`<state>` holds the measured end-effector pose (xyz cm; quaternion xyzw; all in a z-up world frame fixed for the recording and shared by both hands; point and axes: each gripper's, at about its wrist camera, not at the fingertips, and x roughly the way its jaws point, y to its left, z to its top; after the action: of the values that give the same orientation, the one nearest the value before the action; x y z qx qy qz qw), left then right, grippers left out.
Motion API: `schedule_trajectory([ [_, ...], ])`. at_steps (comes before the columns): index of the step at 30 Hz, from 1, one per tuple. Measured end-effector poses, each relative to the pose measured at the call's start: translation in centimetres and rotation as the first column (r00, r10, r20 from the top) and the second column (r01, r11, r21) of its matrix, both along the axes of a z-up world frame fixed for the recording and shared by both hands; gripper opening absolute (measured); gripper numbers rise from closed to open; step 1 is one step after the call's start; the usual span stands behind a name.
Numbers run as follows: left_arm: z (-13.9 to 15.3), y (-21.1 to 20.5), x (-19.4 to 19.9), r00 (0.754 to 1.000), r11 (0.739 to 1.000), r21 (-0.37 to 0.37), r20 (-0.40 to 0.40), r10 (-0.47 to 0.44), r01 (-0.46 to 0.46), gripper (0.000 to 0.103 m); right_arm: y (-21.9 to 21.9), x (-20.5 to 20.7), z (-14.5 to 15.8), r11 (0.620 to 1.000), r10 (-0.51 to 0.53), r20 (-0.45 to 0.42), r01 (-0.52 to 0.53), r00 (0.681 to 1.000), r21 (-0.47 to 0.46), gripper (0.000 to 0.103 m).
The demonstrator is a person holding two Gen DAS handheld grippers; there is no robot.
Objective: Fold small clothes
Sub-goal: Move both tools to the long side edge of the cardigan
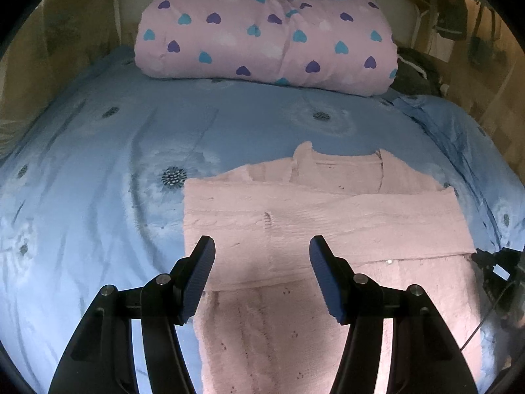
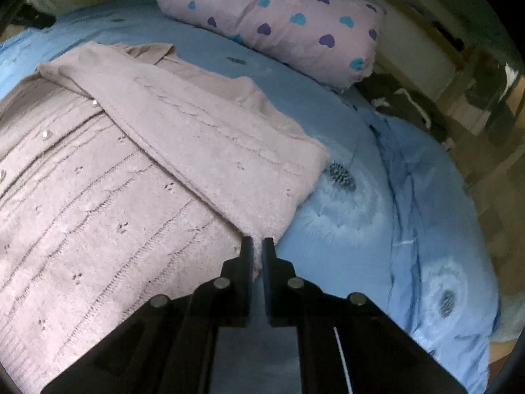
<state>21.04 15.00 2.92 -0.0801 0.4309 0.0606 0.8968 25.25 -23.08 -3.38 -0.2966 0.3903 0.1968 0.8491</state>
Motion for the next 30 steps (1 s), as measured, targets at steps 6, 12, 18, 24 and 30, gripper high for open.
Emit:
schedule_trajectory([
  [6, -0.2, 1.2, -1.5, 1.0, 1.0, 0.024, -0.008, -0.002, 0.003, 0.054, -1.1, -0.7, 0.1, 0.997, -0.049, -0.044, 0.052, 0.998, 0.056, 0.032],
  [12, -0.8, 3.0, -4.8, 0.997, 0.996, -0.055, 0.015, -0.073, 0.074, 0.054, -4.6, -2.6, 1.6, 0.976, -0.091, -0.127, 0.113, 0.988, 0.183, 0.034],
  [18, -2.1, 3.4, -9.8, 0.994, 0.985, -0.136, -0.002, -0.107, 0.106, 0.054, -8.1, -6.0, 3.9, 0.943, -0.181, -0.119, 0.207, 0.976, 0.26, 0.047],
  [24, -4.0, 2.1, -14.8, 0.994, 0.989, -0.122, -0.048, -0.095, 0.088, 0.054, -9.7, -10.4, 5.1, 0.863, -0.153, -0.256, 0.255, 0.955, 0.437, 0.061],
  [30, -7.6, 2.1, -18.5, 0.982, 0.975, -0.217, -0.173, -0.077, 0.039, 0.054, -9.7, -13.9, 3.8, 0.779, -0.091, -0.388, 0.308, 0.917, 0.546, 0.067],
])
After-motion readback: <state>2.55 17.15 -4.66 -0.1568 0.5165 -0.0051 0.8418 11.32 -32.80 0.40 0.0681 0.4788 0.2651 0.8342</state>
